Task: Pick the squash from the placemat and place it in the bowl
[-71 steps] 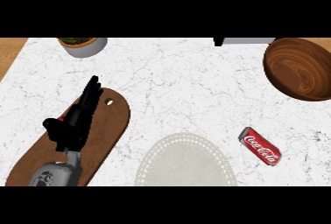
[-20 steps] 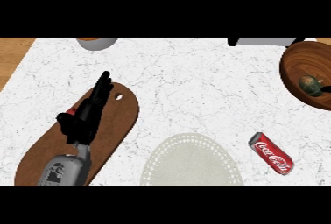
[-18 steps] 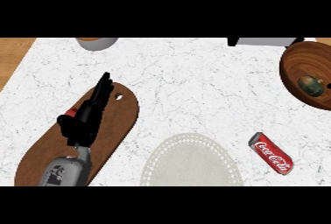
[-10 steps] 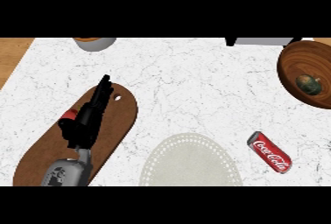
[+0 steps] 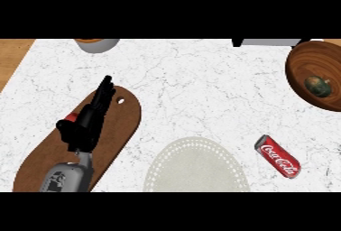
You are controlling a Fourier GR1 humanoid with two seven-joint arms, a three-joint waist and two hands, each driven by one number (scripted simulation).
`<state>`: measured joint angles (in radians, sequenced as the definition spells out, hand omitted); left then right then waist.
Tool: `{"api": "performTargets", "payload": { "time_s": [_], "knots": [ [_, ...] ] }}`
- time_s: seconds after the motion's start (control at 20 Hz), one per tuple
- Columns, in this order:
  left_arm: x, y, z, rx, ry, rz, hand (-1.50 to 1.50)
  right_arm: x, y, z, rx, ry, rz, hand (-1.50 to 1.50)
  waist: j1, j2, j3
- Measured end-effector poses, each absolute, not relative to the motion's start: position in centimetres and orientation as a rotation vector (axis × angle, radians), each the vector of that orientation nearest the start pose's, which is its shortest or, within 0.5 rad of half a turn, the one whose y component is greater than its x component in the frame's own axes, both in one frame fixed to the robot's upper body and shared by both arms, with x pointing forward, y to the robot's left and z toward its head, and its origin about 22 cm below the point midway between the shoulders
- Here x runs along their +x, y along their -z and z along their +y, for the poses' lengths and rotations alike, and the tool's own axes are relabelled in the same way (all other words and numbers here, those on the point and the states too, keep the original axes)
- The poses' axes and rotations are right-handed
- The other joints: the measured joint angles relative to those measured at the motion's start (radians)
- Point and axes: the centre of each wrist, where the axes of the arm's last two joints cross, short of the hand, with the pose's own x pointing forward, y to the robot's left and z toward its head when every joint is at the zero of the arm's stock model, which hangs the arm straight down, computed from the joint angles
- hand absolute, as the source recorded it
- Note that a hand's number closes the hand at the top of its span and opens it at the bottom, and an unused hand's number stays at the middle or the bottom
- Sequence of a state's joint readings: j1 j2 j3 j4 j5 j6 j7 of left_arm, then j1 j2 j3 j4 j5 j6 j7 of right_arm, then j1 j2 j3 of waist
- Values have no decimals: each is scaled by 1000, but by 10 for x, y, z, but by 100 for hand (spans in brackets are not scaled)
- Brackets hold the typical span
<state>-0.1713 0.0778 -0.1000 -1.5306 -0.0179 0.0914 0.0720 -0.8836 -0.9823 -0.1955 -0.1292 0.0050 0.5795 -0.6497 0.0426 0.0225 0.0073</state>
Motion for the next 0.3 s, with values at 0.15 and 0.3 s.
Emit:
{"api": "performTargets", "payload": {
  "time_s": [0.15, 0.3],
  "knots": [
    [278, -31, 206, 34, 137, -1619, 0, 315, -164, -552, -276, -286, -1713, -150, -1, 0, 1],
    [280, -32, 203, 32, 133, -1622, 0, 310, -160, -555, -276, -296, -1704, -150, -3, 1, 1]
  ]
}}
